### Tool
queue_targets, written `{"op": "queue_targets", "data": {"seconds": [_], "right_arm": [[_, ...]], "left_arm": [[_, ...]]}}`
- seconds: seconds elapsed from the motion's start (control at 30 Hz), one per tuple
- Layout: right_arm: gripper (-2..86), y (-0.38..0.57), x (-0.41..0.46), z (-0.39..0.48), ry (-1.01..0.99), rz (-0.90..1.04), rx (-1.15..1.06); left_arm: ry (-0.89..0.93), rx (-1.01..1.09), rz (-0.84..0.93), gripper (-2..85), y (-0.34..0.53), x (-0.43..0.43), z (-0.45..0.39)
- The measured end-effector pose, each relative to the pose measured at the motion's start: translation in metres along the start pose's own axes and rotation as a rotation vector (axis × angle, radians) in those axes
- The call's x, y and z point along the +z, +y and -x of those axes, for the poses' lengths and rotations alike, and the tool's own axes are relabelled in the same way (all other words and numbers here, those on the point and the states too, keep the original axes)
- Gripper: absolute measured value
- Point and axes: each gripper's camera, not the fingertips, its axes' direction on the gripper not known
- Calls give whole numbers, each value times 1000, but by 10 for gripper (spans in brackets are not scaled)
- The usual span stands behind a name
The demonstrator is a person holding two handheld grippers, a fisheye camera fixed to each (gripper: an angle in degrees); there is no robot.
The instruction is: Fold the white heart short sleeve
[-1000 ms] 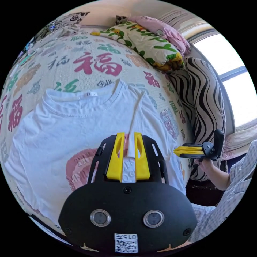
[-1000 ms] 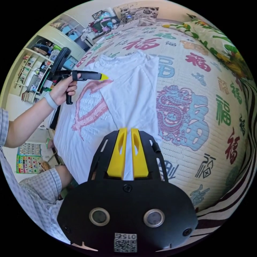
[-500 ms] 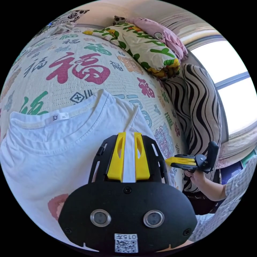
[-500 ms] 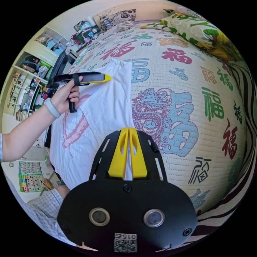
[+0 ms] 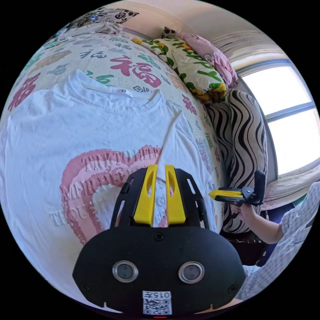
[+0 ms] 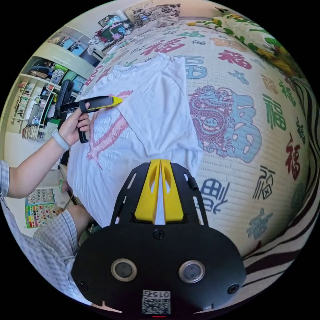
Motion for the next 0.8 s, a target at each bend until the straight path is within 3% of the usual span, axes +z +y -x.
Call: {"op": "queue_targets", "data": {"seconds": [0.13,0.37,0.43,0.6,0.8], "right_arm": [[0,0,-15,43,9,-4,37],[8,-87,1,192,-103,-69,-25],[11,-125,12,238,-141,-80,-74],[37,-229,52,367,-184,-65,-255],[79,-342,114,495,-64,75,-401]], "left_arm": [[25,-97,-109,54,48,-74,25],[-221,-389,-287,64,142,-238,114],[-218,-450,-307,69,155,-264,139],[-195,-521,-347,84,163,-295,191],[-161,-441,-268,89,158,-306,224]]}}
